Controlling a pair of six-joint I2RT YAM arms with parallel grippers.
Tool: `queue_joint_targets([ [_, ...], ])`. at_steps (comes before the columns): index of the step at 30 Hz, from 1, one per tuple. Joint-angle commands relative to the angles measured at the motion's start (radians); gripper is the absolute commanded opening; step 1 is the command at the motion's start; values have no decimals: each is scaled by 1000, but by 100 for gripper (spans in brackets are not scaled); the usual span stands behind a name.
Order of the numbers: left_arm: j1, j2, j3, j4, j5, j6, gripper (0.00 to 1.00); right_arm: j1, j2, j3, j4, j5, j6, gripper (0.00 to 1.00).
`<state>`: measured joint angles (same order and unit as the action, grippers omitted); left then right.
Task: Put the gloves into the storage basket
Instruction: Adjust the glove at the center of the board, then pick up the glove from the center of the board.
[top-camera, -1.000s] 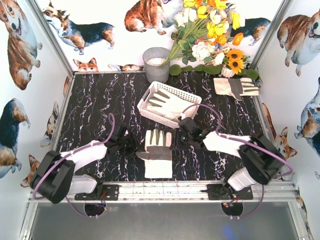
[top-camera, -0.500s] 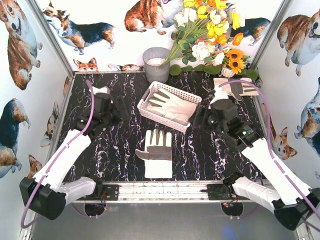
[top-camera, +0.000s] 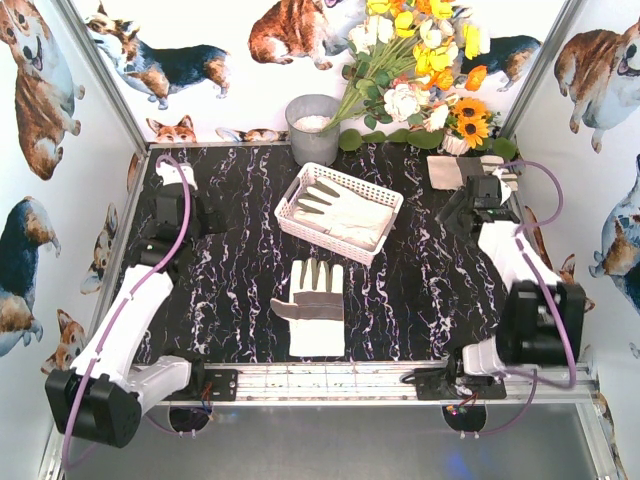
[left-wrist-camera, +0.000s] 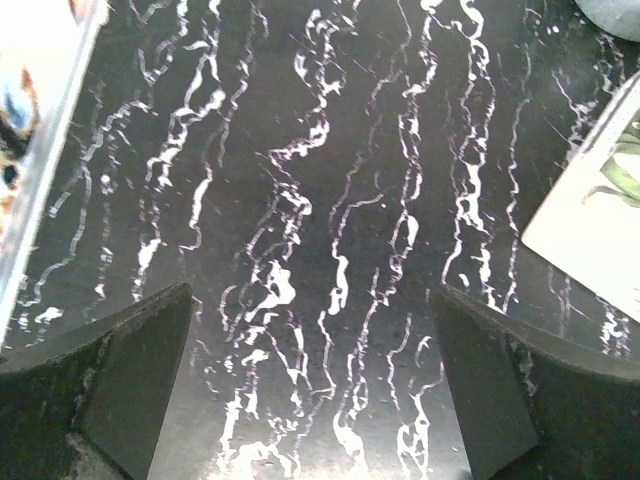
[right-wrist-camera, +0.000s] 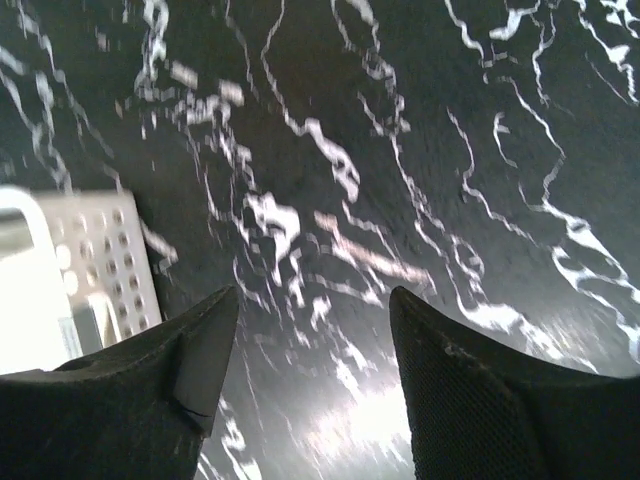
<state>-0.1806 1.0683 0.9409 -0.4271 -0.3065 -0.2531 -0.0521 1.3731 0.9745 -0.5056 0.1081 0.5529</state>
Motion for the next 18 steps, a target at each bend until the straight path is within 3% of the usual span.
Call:
queue_joint_targets([
  [1,15,-43,-9,64,-75,89,98,-49,118,45,281,40,167,66],
  [8,15,-57,-22,66,0,63,98,-172,388,161,453,-89,352,68],
  [14,23,-52,-21,68,5,35,98,-221,467,194,576,-94,409,67],
  [18,23,-34,-28,82,5,41,98,-237,523,232,606,-89,439,61],
])
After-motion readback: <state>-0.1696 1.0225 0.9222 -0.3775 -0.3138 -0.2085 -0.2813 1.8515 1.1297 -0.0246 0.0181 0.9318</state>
